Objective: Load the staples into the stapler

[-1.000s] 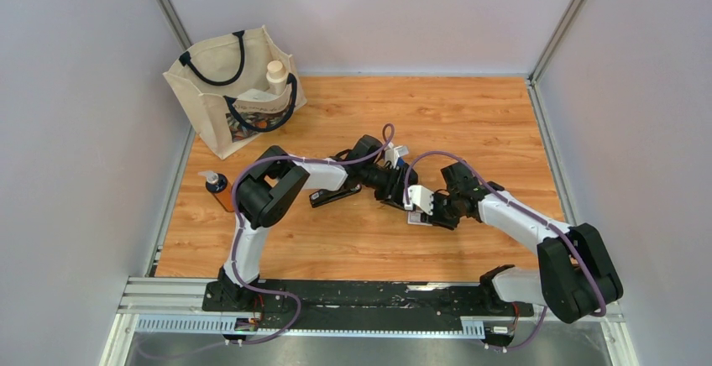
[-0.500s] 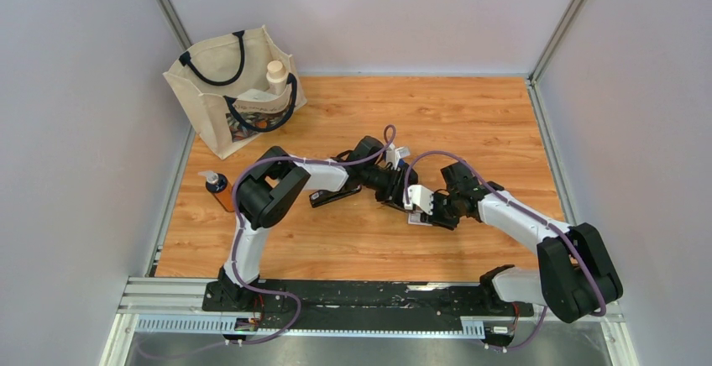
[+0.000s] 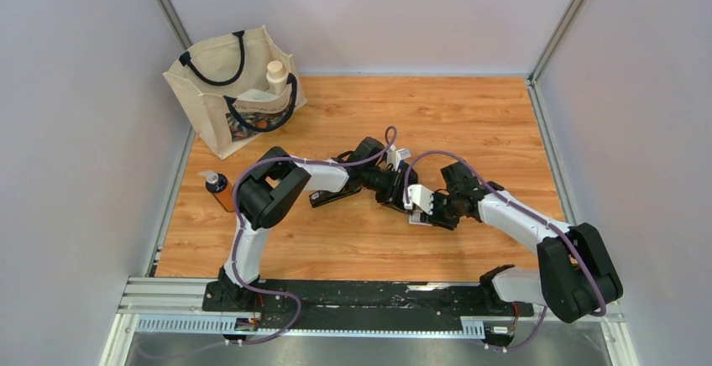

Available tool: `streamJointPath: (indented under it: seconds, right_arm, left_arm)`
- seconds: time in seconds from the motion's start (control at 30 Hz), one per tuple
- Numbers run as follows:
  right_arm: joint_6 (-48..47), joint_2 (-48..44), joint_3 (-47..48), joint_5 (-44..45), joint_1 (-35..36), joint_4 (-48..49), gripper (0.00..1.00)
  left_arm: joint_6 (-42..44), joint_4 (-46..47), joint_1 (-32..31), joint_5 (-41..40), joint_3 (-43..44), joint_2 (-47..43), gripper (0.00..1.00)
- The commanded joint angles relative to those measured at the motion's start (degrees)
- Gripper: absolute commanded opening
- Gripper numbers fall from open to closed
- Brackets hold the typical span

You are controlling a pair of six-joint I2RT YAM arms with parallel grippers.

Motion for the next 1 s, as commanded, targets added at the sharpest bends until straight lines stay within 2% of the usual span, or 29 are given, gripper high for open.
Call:
streamJointPath:
  seconds: [0.0,0.2,0.6,0.97]
  right_arm:
    - [0.9,0.2,-0.2,0.7,0.4,0.9,0.38]
    - [1.1,0.2,-0.4,1.4,0.4,1.3,0.38]
    - [-2.6,-1.3,-2.3,5.2,-2.3,0.5,0.38]
    - [-4.8,-4.0,-3.0,5.2,-4.8,-1.6,0.37]
  left_arm:
    - [0.8,0.2,-0.5,1.6,-0.2,1.0,0.23]
    - [0.7,-0.2,-0.5,1.5,0.0,1.0,0.01]
    - [0.5,-0.2,0.1,2.0,-0.6,0.2,0.0]
    - [-0.1,1.0,0.6,1.9,-1.3,-0.2,0.0]
